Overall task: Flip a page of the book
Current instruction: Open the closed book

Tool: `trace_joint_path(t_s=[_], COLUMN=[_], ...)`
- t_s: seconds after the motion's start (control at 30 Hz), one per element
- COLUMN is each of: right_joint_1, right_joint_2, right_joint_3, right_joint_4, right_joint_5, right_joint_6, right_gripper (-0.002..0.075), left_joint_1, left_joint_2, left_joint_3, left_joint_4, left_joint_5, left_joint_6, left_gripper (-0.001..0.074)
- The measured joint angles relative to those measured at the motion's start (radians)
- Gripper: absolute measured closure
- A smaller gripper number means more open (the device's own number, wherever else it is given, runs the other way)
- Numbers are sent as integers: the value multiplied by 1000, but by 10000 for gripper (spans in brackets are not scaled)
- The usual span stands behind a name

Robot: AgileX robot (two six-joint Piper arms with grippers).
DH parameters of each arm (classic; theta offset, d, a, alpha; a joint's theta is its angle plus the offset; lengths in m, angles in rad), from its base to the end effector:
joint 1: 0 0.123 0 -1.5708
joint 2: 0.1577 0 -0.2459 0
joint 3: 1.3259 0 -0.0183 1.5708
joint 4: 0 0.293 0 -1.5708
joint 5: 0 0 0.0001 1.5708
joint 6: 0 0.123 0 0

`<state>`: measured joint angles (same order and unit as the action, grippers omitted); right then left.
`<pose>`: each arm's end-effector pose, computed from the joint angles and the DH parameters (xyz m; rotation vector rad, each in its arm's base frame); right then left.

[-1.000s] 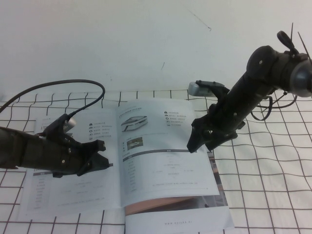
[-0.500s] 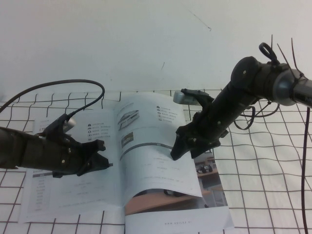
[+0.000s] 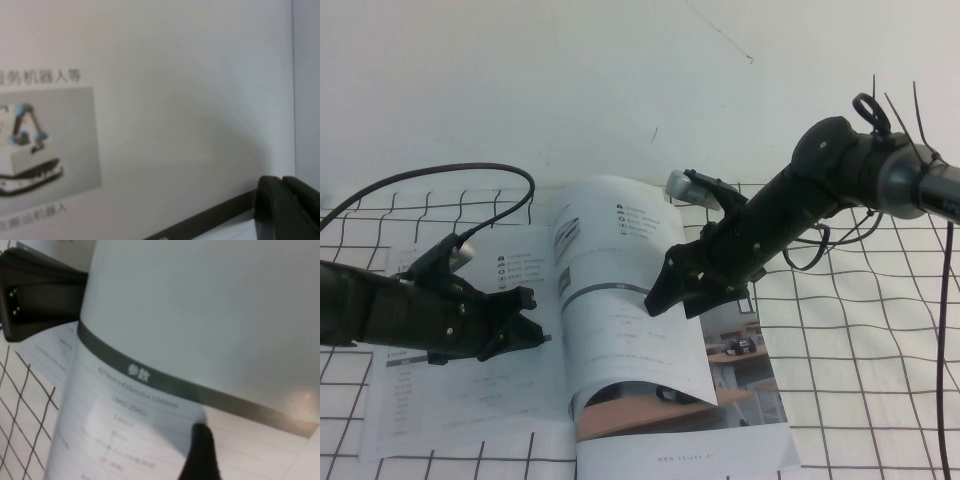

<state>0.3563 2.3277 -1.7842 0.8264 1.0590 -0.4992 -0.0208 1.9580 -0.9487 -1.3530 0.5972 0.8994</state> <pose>0.4297 0.2441 0.0686 -0.6385 2.7717 1.0736 0.3671 -0.0753 0.0208 -0.3104 2.6209 -0.9133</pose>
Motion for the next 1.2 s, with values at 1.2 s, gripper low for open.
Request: trace_joint_path(t_s=[1.2], right_joint_1=[19], right_joint_2=[-79], right_joint_3=[0], right_joint_4=[769], right_joint_5=[122], right_joint_6=[-387], right_gripper=[206], left_joint_1=[0], left_joint_2=[0], left_joint_3=[0], left_joint_4=[-7], left_joint_5=[4], left_joint_6=[-2], left_gripper=[738])
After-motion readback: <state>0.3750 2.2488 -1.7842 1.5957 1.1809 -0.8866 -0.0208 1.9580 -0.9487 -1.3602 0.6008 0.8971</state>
